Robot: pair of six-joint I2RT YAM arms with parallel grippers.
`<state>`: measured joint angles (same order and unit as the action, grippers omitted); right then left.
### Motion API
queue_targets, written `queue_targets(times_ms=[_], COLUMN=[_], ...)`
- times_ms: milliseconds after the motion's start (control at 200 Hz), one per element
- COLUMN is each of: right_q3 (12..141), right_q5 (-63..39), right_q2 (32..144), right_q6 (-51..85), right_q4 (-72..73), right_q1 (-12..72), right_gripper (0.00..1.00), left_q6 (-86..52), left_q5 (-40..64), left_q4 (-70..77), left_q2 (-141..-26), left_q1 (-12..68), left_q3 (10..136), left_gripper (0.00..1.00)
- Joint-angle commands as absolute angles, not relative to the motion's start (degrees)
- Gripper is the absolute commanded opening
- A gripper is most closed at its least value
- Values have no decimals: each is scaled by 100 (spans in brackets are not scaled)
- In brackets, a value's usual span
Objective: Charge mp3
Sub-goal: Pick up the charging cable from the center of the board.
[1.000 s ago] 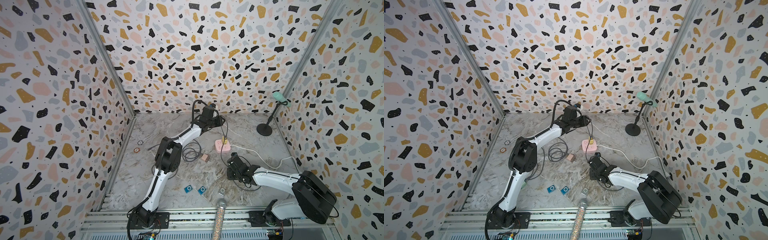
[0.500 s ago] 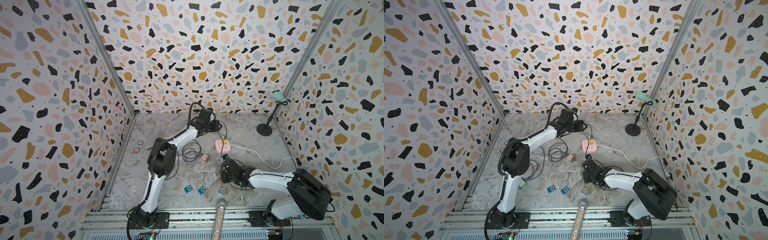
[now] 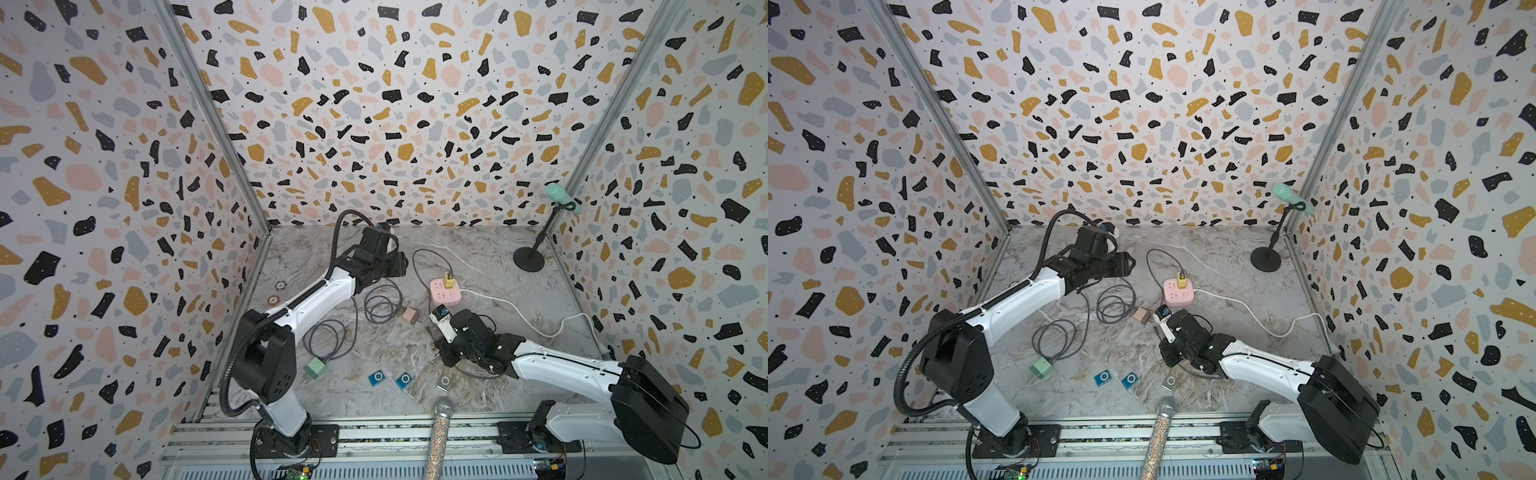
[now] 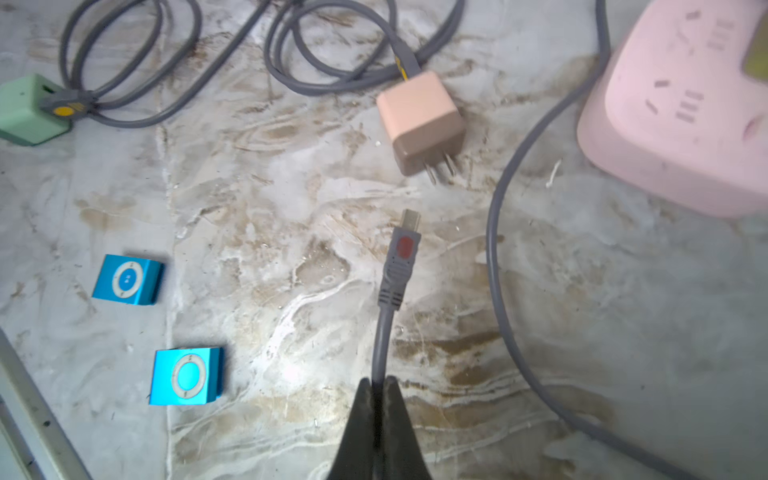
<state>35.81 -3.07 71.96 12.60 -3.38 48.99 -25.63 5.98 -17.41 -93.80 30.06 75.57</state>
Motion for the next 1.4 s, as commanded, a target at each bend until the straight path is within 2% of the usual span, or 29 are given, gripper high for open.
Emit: queue_targets(times_ms=[0, 210, 380, 1081, 1397], right_q3=[3899, 4037, 4157, 4271, 4280], right_q5=[-467, -480, -830, -862, -873], right_q2=[6893, 6520, 6478, 6485, 6516], right_q6=[428, -705, -1284, -1506, -1572], right_q4=[-284, 243, 177, -145, -181], right_q1=[4931, 4913, 4922, 4983, 5086], right_gripper=[0, 0, 0, 0, 0], left_q6=[-2303, -2362, -2783, -2836, -2882], left_q5=[1120, 2128, 3423, 4274, 4446], left_q4=[-1817, -1681, -808, -345, -235], left_q2=[-8798, -7770, -7423, -7390, -7434], left_q1=[3023, 3023, 3023, 3023, 3031], left_q3=[6970, 5806, 5194, 4792, 4781], left_gripper=[54, 47, 45, 40, 24])
